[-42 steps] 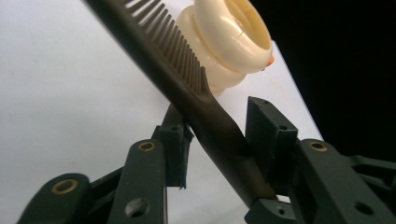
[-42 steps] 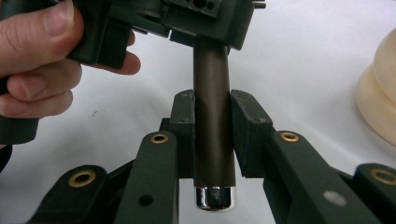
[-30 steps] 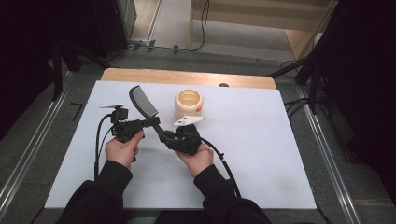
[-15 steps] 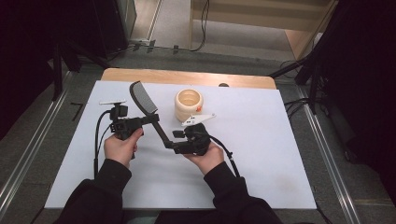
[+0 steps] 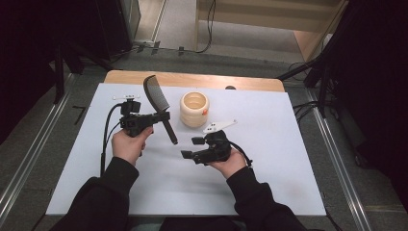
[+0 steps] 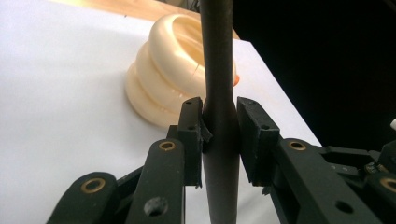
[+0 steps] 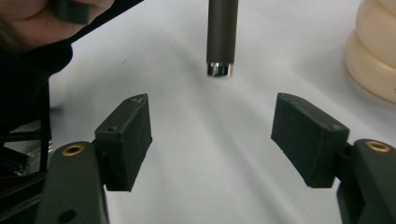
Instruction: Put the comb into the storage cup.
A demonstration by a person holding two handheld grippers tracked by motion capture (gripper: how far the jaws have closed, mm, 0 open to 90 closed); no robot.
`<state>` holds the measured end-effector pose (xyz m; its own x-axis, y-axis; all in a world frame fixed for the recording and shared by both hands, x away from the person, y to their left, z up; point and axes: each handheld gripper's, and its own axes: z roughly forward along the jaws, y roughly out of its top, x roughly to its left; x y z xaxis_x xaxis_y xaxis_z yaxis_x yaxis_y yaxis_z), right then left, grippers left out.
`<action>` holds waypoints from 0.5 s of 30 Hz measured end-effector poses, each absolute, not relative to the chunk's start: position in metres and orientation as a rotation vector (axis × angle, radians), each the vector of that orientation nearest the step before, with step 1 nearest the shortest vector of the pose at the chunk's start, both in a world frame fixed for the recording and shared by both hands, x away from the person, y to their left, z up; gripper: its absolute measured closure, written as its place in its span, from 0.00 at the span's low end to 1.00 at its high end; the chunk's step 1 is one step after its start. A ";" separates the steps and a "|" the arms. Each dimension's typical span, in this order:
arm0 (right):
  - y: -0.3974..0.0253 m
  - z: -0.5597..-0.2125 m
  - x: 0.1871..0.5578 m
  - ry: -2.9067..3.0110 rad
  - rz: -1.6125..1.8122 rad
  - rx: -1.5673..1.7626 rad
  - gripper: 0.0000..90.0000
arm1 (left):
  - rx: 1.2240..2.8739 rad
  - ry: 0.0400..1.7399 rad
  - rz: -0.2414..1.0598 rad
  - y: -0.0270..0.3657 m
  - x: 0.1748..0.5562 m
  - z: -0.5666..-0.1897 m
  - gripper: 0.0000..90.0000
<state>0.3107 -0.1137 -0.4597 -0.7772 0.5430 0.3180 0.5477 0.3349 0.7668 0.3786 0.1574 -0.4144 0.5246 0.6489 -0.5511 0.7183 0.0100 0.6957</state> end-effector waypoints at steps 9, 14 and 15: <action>-0.144 -0.469 0.304 -2.609 -1.373 -1.063 0.27 | 1.709 1.130 -0.051 0.149 0.391 -0.403 0.81; -0.159 -0.468 0.296 -2.638 -1.348 -1.072 0.27 | 1.716 1.116 -0.029 0.143 0.399 -0.394 0.81; -0.161 -0.468 0.295 -2.646 -1.341 -1.069 0.27 | 1.717 1.112 -0.028 0.143 0.400 -0.392 0.81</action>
<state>0.2946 -0.1615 -0.4684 -0.7703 0.5737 0.2785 0.5638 0.4086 0.7177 0.4004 0.1426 -0.3918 0.5690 0.6528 -0.5000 0.6768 -0.0265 0.7357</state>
